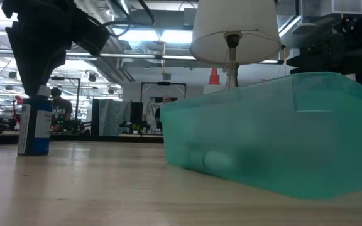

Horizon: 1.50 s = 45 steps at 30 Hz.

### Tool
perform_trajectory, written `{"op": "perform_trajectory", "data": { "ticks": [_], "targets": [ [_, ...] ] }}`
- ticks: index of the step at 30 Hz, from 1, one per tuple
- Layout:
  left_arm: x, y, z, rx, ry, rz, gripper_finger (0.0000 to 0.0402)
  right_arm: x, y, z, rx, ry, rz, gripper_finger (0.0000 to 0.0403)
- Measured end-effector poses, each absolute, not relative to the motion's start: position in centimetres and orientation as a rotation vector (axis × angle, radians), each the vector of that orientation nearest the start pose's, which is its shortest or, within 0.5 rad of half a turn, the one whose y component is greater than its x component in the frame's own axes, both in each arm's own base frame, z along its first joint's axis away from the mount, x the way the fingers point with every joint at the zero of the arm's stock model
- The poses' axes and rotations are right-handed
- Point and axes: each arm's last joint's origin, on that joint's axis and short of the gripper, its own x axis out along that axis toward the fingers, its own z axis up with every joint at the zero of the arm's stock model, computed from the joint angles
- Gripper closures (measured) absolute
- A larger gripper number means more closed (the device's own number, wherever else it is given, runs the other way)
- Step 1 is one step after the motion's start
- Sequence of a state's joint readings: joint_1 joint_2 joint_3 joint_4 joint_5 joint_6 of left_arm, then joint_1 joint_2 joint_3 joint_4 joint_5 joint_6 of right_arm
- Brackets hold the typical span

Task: Pick & Place food coloring
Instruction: Put the large blue food coloring bottle into the green bin

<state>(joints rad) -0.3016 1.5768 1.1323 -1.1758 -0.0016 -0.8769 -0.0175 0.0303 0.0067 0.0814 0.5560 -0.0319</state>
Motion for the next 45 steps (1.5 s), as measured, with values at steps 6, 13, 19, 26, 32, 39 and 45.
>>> {"op": "perform_trajectory", "data": {
  "ticks": [6,13,19,26,32,39,45],
  "targets": [
    [25.5,-7.8,22.0,-0.416,1.538,0.441,0.0155,9.4,-1.7,17.1,-0.015,-0.047,-0.574,0.0006],
    [25.7,-7.9,22.0,-0.417,1.525,0.419,0.0186,9.4,-1.7,17.1,-0.015,-0.047,-0.574,0.0006],
    [25.7,-7.9,22.0,-0.423,1.533,0.412,0.0234,9.4,-1.7,17.1,-0.016,-0.047,-0.575,0.0006],
    [25.7,-8.0,22.0,-0.424,1.539,0.400,0.0289,9.4,-1.7,17.1,-0.015,-0.047,-0.575,0.0006],
    [26.5,-8.2,23.8,-0.414,1.490,0.372,0.0289,9.4,-1.7,17.1,-0.015,-0.047,-0.574,0.0006],
    [28.2,-7.6,27.3,-0.351,1.458,0.382,0.0289,9.4,-1.7,17.1,-0.015,-0.047,-0.574,0.0006],
    [30.4,-7.7,29.9,-0.291,1.436,0.354,0.0289,9.4,-1.7,17.1,-0.015,-0.047,-0.574,0.0006]
  ]
}}
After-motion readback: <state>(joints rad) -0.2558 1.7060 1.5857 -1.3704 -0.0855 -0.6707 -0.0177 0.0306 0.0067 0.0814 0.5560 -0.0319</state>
